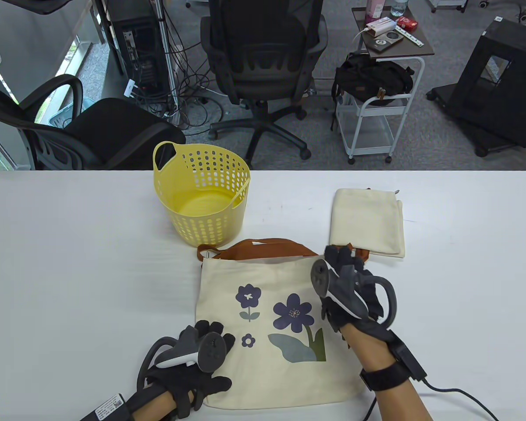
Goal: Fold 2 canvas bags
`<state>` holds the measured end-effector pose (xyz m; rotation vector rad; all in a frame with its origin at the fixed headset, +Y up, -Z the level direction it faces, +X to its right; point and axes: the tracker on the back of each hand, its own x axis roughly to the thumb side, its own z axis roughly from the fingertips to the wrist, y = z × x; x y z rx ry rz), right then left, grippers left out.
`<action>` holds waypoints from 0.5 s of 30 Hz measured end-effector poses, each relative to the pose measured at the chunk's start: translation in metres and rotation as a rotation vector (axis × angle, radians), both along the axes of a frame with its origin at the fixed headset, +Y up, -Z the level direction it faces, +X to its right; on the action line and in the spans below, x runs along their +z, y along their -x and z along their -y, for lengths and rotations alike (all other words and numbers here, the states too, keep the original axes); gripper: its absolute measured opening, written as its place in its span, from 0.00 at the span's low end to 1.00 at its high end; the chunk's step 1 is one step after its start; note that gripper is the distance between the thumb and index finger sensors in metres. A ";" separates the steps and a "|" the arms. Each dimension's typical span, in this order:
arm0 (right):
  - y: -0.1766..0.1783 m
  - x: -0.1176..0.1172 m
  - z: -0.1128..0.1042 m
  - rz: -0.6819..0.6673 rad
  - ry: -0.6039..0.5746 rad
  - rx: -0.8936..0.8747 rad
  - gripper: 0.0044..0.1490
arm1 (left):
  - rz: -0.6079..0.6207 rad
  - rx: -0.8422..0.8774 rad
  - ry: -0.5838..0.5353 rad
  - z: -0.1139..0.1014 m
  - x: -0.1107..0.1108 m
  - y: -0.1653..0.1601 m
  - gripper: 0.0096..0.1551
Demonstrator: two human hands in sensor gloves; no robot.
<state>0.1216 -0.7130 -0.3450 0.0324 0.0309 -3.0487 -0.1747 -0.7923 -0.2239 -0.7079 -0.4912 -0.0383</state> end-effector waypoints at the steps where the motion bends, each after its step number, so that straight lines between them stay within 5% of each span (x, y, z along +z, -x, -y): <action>1: 0.015 -0.011 -0.002 -0.069 0.018 -0.019 0.52 | 0.000 0.000 0.001 0.000 0.000 0.000 0.55; 4: 0.055 -0.040 -0.002 -0.176 0.072 0.001 0.53 | -0.001 0.002 0.004 0.001 0.000 0.000 0.55; 6: 0.094 -0.042 -0.030 -0.197 0.102 0.082 0.55 | -0.001 0.005 0.007 0.002 0.000 0.001 0.55; 9: 0.119 -0.065 -0.019 -0.218 0.149 0.155 0.53 | -0.003 0.011 0.011 0.003 -0.001 0.001 0.55; 13: 0.129 -0.098 -0.009 -0.225 0.162 0.133 0.26 | -0.005 0.022 0.018 0.005 -0.001 0.002 0.55; 15: 0.123 -0.108 -0.010 -0.191 0.163 0.070 0.23 | -0.007 0.028 0.021 0.005 -0.001 0.003 0.55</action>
